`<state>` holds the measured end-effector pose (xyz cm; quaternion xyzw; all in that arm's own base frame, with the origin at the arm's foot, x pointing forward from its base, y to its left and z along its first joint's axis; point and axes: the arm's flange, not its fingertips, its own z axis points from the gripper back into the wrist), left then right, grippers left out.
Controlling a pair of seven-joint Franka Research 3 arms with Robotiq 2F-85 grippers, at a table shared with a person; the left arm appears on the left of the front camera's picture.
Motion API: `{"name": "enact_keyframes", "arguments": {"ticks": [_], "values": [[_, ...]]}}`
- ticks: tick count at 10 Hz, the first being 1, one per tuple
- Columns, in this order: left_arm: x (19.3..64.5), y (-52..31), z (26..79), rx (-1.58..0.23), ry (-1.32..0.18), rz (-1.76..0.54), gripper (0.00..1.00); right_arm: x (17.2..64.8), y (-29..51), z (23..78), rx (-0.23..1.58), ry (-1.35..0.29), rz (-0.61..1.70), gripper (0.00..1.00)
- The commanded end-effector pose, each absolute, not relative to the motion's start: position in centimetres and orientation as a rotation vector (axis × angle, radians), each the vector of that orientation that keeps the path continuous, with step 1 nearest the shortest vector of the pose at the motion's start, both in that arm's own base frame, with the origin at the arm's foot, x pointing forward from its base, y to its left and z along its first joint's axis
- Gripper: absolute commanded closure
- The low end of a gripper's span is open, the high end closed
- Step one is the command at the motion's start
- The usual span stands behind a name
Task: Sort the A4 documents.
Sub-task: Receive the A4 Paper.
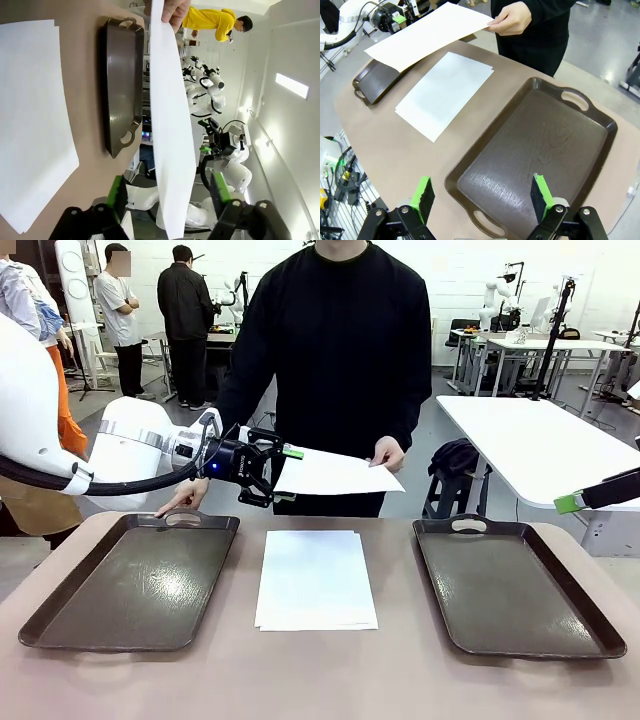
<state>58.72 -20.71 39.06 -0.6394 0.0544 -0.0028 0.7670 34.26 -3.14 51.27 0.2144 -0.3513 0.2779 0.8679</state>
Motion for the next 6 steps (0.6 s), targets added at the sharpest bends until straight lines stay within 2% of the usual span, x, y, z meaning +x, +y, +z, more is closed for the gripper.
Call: {"name": "enact_keyframes", "arguments": {"ticks": [1,2,3,4,5,6], "values": [[59.36,-21.43,39.03,-1.418,0.073,-0.013,0.37,34.39,-3.12,51.07,0.468,-0.736,0.585,0.0],[59.45,-21.68,39.11,-1.417,0.075,-0.017,0.24,34.39,-3.12,51.07,0.468,-0.736,0.585,0.0],[59.54,-21.8,39.07,-1.415,0.067,-0.015,0.55,34.39,-3.12,51.07,0.468,-0.736,0.585,0.0],[59.55,-21.94,39.07,-1.416,0.061,-0.013,0.42,34.39,-3.12,51.07,0.468,-0.736,0.585,0.0],[59.56,-21.92,39.03,-1.419,0.061,-0.011,0.74,34.39,-3.12,51.07,0.468,-0.736,0.585,0.0],[59.54,-21.94,39.04,-1.419,0.06,-0.005,0.61,34.39,-3.12,51.07,0.468,-0.736,0.585,0.0]]}}
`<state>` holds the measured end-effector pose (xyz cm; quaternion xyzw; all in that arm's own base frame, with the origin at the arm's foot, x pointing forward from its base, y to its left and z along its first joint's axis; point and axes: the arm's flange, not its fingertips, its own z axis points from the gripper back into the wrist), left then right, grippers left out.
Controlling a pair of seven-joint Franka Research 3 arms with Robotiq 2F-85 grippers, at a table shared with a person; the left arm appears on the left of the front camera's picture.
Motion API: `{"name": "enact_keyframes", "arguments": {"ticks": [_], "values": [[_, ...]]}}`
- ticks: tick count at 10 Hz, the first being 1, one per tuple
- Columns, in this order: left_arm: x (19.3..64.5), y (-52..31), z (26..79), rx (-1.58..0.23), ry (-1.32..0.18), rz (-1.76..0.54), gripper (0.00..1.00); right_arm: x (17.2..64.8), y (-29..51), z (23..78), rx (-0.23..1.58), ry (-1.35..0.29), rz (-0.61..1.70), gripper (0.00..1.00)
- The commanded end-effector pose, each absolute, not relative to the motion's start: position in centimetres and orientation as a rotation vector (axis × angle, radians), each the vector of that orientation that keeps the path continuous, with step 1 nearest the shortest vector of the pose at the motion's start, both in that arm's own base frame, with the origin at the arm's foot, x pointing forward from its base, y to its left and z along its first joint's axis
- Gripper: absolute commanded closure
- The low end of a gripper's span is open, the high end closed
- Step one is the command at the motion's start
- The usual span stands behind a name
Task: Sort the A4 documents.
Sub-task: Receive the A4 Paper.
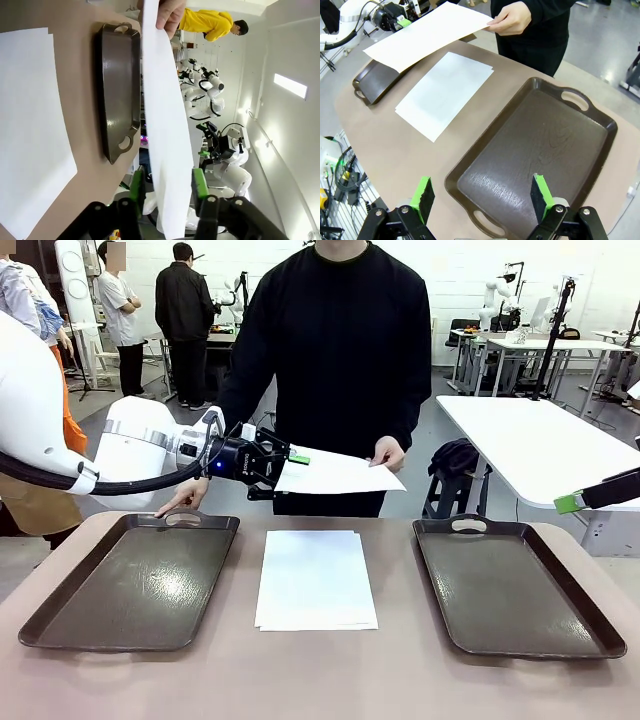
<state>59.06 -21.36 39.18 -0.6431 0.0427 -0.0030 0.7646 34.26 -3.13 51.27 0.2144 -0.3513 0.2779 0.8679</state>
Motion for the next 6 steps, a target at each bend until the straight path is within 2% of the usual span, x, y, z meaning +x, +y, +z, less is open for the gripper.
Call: {"name": "enact_keyframes", "arguments": {"ticks": [1,2,3,6], "values": [[59.53,-21.94,39.16,-1.422,0.054,0.001,0.93,34.39,-3.12,51.07,0.468,-0.736,0.585,0.0],[59.56,-21.89,39.29,-1.423,0.044,0.009,0.81,34.39,-3.12,51.07,0.468,-0.736,0.585,0.0],[59.51,-21.91,39.31,-1.424,0.041,0.015,1.0,34.39,-3.12,51.07,0.468,-0.736,0.585,0.0],[59.55,-21.86,39.23,-1.424,0.038,0.017,0.98,34.39,-3.12,51.07,0.468,-0.736,0.585,0.0]]}}
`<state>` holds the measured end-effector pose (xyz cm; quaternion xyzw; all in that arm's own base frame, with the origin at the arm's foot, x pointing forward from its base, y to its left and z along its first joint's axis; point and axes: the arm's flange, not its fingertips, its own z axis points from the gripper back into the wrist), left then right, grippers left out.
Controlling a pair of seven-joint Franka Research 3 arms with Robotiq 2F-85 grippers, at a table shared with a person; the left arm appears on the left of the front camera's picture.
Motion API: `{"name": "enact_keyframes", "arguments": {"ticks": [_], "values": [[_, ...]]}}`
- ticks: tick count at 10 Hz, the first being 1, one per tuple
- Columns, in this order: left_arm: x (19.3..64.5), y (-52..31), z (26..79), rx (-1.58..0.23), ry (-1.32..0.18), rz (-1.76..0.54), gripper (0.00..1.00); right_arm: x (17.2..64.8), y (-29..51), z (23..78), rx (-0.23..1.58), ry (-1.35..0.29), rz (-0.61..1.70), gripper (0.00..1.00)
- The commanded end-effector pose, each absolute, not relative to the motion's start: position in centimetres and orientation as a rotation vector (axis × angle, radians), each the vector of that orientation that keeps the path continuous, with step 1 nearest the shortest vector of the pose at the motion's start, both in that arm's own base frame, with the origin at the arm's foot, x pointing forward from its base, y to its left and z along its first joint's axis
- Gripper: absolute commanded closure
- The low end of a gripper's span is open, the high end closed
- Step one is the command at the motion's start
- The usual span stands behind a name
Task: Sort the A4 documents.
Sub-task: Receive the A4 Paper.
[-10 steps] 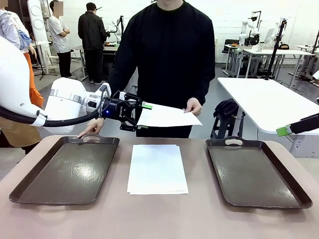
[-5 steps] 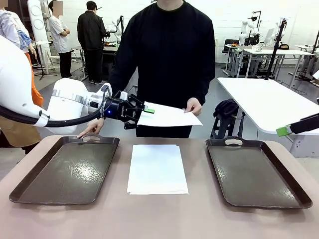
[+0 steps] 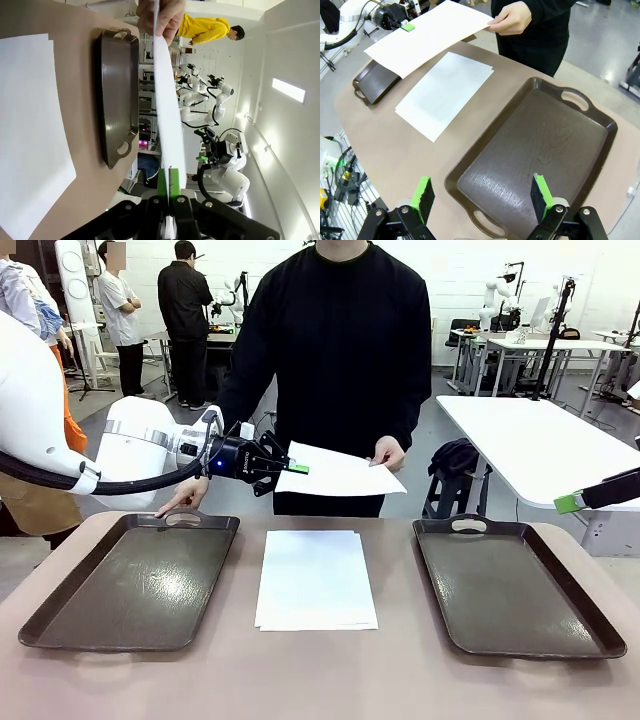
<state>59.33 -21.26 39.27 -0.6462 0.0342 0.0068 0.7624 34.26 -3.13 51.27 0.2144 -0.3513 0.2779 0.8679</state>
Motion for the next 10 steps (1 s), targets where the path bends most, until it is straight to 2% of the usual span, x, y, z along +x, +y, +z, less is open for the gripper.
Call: {"name": "enact_keyframes", "arguments": {"ticks": [1,4,5,6,10], "values": [[59.56,-21.86,39.13,-1.422,0.042,0.017,1.0,34.39,-3.12,51.07,0.468,-0.736,0.585,0.0],[59.49,-21.92,39.29,-1.428,0.044,-0.005,1.0,34.39,-3.12,51.07,0.468,-0.736,0.585,0.0],[59.4,-21.94,39.52,-1.459,0.118,-0.017,1.0,34.39,-3.12,51.07,0.468,-0.736,0.585,0.0],[59.31,-21.32,39.28,-1.406,0.073,0.012,1.0,34.39,-3.12,51.07,0.468,-0.736,0.585,0.0],[59.31,-21.32,39.28,-1.406,0.073,0.012,1.0,34.39,-3.12,51.07,0.468,-0.736,0.585,0.0]]}}
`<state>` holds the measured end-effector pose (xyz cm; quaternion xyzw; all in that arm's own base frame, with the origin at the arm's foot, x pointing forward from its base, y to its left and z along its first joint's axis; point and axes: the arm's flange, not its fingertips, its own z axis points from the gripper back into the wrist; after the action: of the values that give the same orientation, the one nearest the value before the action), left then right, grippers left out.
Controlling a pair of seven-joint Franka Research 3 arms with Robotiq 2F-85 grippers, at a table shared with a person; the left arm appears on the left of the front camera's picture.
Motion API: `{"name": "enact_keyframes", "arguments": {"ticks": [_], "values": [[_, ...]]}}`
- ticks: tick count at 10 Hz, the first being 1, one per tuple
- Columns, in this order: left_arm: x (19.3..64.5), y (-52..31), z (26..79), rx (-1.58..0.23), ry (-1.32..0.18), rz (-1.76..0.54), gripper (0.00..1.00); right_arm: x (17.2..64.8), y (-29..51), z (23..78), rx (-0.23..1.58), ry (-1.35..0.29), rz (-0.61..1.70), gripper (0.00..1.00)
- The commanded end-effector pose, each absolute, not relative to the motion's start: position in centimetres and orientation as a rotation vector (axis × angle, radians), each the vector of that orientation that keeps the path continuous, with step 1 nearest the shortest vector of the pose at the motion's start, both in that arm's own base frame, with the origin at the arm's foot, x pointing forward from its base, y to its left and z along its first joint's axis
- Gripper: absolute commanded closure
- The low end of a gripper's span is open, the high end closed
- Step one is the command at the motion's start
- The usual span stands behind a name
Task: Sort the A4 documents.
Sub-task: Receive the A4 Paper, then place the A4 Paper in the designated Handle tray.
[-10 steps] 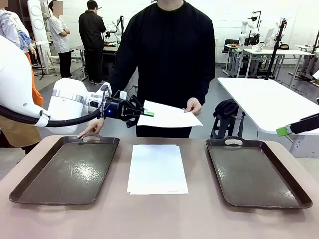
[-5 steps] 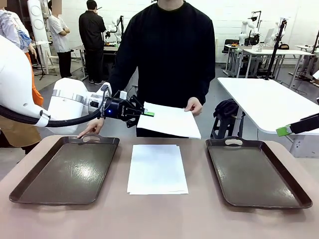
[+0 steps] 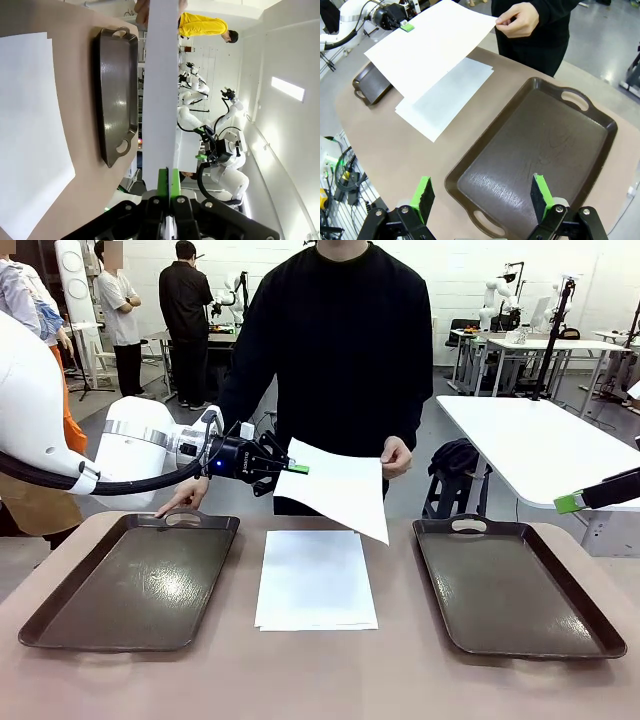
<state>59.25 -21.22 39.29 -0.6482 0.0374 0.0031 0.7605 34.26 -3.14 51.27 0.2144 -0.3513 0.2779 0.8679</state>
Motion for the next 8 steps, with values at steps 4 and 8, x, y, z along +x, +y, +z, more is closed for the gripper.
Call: {"name": "enact_keyframes", "arguments": {"ticks": [4,8], "values": [[59.31,-21.32,39.28,-1.406,0.073,0.012,1.0,34.39,-3.12,51.07,0.468,-0.736,0.585,0.0],[59.31,-21.32,39.28,-1.406,0.073,0.012,1.0,34.39,-3.12,51.07,0.468,-0.736,0.585,0.0]]}}
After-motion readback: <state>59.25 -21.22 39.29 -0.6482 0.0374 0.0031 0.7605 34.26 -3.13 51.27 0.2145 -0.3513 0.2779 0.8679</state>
